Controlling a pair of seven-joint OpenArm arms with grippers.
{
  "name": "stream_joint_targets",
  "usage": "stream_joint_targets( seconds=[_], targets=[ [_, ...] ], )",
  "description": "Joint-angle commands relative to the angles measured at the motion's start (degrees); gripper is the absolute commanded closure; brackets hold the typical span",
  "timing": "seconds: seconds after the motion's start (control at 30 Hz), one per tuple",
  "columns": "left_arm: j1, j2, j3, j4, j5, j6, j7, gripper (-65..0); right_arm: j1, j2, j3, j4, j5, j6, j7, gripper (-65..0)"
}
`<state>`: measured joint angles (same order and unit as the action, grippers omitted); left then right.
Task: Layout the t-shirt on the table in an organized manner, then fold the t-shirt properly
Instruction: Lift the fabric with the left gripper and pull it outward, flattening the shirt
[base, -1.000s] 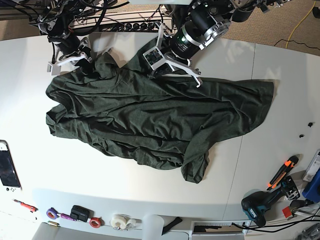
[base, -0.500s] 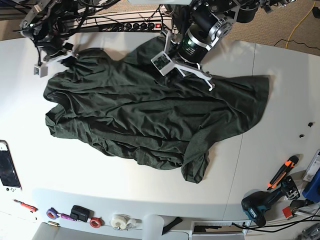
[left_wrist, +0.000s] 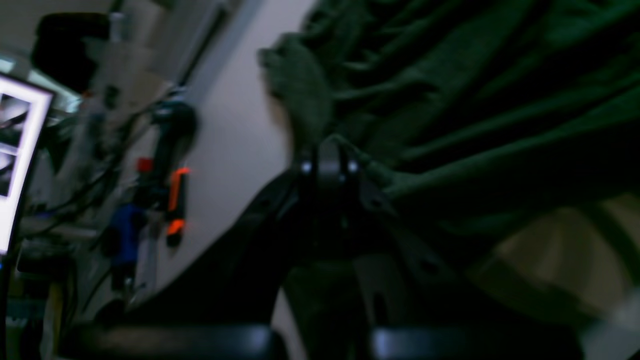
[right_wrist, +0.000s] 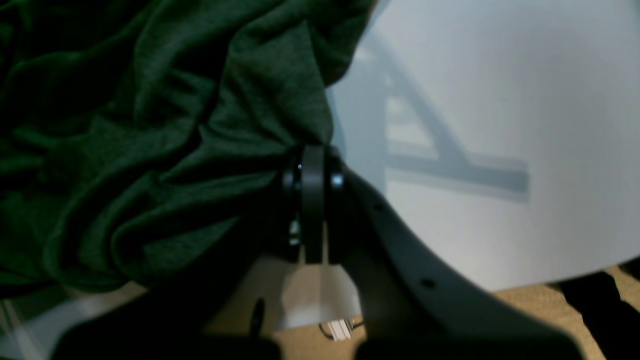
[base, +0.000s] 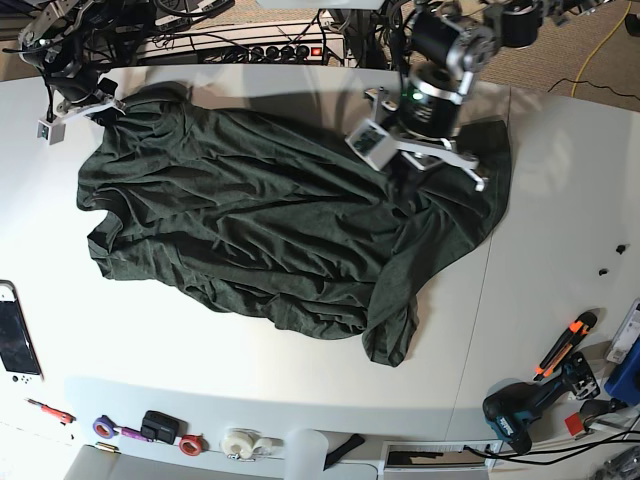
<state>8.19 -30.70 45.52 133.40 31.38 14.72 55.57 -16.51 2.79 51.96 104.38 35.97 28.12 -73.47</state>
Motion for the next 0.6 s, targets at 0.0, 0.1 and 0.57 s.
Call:
stream_joint_targets(
  seconds=[0.0,0.1,0.57],
  targets=[
    [0.7,-0.7,-1.3,1.6,1.1,0.8,-1.2,0.0,0.2,0.9,0.2,1.0,0.7,-0.1,1.2,0.0],
    [3.5,-1.9,-4.2,1.6,1.2,0.9,-1.9,0.0,0.5,0.9,0.2,1.0,0.6,-0.1,1.5,0.0],
    [1.5,-1.9,-5.7,1.6,2.1,2.3,-6.6,0.0,4.3,0.9,0.2,1.0,0.4,-0.1,1.9,0.0]
  ],
)
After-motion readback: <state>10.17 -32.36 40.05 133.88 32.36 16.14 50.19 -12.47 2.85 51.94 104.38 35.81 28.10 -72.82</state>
